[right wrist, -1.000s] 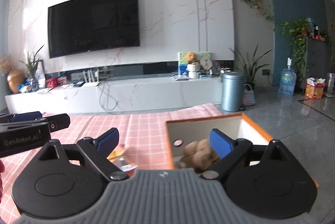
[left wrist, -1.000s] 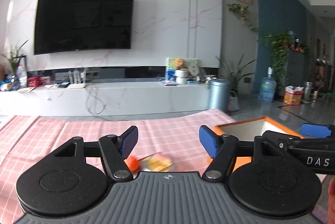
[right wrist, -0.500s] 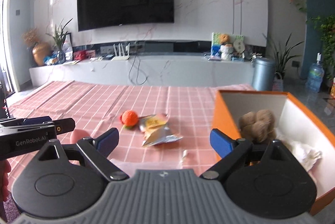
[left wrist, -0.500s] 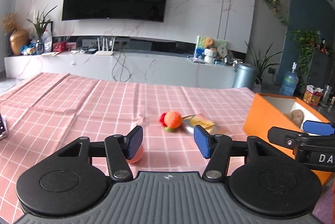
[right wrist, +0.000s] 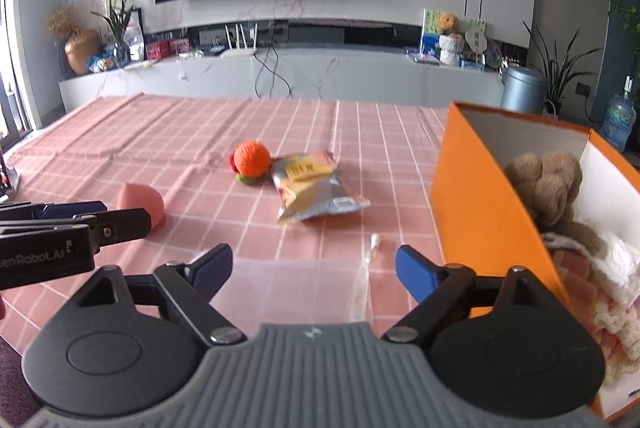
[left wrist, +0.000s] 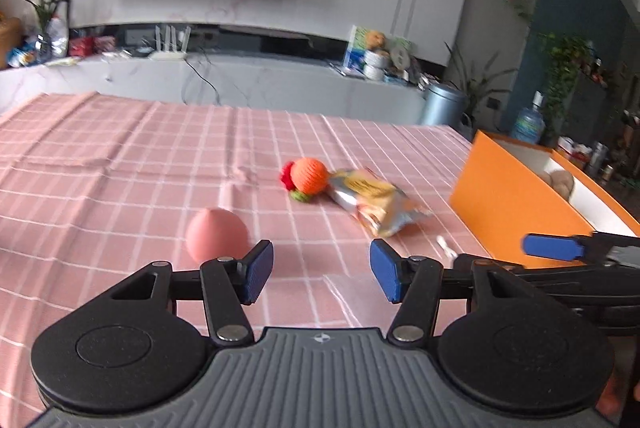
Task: Organize soft objects
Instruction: 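Grasp the clear plastic bag with the left tool, then grasp the yellow Deeyeo snack packet with the right tool while the left tool holds the clear bag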
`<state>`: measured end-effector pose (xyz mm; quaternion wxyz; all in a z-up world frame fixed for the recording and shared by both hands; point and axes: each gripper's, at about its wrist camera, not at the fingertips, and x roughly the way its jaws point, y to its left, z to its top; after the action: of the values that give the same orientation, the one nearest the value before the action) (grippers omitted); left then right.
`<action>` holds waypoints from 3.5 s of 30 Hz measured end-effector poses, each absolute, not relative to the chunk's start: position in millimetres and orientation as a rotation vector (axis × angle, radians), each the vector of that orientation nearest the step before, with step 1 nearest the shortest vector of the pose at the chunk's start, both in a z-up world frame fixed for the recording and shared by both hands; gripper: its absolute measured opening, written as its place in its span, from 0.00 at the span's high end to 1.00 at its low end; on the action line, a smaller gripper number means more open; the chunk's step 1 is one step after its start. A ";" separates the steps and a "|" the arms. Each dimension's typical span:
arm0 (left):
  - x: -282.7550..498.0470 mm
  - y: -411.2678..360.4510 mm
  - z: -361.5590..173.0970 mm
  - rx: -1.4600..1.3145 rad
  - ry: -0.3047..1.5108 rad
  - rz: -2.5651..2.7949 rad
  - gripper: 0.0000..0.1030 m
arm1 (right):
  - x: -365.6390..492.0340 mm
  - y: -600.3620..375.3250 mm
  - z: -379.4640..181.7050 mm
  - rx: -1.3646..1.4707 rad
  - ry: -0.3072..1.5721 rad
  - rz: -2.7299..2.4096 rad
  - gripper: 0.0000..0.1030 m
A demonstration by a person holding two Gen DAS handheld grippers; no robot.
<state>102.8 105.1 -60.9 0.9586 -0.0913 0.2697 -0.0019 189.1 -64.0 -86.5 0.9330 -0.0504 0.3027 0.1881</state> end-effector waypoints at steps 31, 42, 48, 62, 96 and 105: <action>159.2 54.5 -106.7 -0.175 0.780 -0.153 0.22 | 209.0 -74.4 -135.7 -0.151 0.762 0.402 0.76; 167.3 39.0 -108.7 -0.159 0.777 -0.208 0.79 | 209.7 -74.3 -136.4 -0.148 0.754 0.424 0.76; 164.9 40.1 -109.9 -0.164 0.778 -0.210 0.93 | 209.3 -72.8 -135.1 -0.149 0.759 0.433 0.77; 164.2 73.0 -82.0 -0.165 0.708 -0.083 0.93 | 226.9 -63.2 -106.5 -0.115 0.687 0.420 0.73; 206.9 123.5 -74.2 -0.101 0.689 0.064 0.93 | 325.3 -1.9 -143.4 -0.167 0.641 0.388 0.21; 204.9 119.4 -76.3 -0.122 0.706 0.049 0.93 | 323.1 -2.5 -144.1 -0.190 0.663 0.394 0.30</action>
<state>204.9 119.4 -76.3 0.9362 -0.0598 0.3457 0.0239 323.1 -2.5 -144.1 0.9221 -0.0926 0.3231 0.1918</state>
